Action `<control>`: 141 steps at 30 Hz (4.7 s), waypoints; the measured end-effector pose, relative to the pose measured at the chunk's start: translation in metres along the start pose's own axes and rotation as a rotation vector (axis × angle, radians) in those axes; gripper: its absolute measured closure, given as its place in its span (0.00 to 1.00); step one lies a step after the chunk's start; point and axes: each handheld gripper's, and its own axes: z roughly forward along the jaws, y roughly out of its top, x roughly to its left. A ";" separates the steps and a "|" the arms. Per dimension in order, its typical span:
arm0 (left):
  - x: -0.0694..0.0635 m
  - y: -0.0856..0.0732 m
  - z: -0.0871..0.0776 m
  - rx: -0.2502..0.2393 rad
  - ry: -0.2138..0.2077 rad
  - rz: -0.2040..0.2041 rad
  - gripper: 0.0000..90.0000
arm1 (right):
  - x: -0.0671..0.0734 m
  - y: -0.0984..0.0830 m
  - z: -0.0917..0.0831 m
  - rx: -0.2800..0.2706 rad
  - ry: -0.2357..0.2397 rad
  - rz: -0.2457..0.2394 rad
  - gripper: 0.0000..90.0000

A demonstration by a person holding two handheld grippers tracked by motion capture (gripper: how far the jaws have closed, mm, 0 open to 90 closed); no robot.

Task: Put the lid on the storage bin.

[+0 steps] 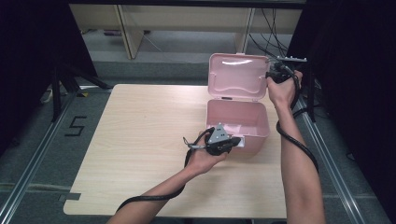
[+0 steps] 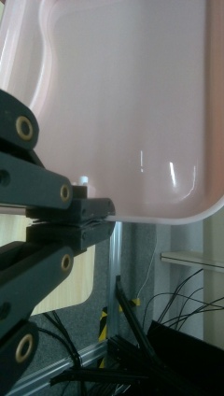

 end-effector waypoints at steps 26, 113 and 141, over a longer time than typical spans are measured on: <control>0.000 0.000 0.001 -0.003 0.000 -0.002 1.00 | 0.003 -0.009 -0.013 -0.061 -0.003 -0.034 1.00; -0.002 0.001 0.005 -0.005 -0.012 -0.010 1.00 | 0.012 -0.057 -0.054 -0.273 -0.033 -0.126 1.00; -0.002 0.000 0.005 -0.010 -0.011 -0.014 1.00 | 0.014 -0.068 -0.062 -0.301 -0.034 -0.130 1.00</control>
